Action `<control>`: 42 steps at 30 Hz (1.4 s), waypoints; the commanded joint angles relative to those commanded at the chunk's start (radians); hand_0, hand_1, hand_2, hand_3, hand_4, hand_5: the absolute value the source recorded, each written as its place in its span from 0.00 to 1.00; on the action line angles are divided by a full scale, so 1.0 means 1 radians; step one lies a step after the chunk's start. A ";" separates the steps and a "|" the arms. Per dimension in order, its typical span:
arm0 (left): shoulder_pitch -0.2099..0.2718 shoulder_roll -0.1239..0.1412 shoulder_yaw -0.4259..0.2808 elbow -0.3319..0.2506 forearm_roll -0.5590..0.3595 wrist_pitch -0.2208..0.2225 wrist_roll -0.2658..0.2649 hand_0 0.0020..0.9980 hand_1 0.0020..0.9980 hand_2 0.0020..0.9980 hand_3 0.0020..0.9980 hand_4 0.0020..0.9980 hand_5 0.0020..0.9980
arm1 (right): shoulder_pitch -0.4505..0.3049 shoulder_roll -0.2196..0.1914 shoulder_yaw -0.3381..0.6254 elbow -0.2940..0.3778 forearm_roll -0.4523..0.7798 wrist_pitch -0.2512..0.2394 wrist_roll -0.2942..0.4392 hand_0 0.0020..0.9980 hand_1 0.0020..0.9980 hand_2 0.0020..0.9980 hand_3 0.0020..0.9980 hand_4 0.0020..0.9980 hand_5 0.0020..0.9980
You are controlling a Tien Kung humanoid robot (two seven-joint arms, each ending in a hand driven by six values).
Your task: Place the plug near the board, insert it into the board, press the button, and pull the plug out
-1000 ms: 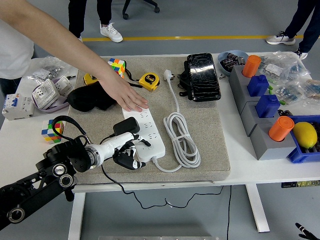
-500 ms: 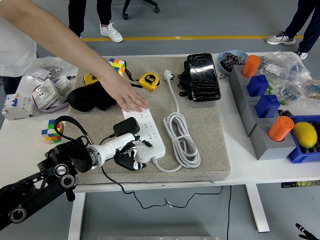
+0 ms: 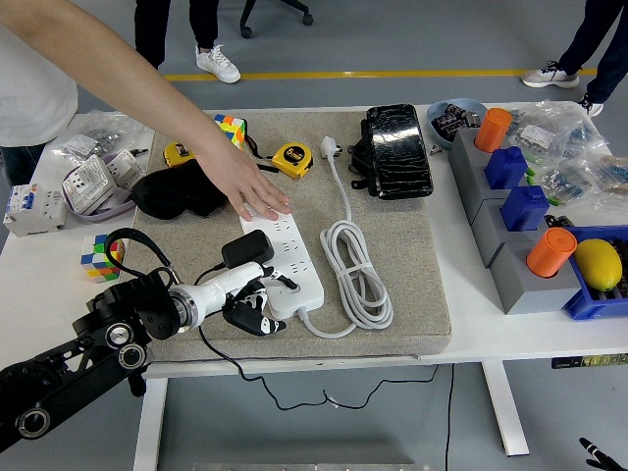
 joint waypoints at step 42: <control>0.079 0.002 -0.030 0.093 -0.527 0.479 -0.784 0.52 0.65 0.64 0.62 0.87 0.42 | 0.016 -0.005 -0.025 -0.001 0.006 0.000 0.000 0.57 0.64 0.62 0.55 0.96 0.53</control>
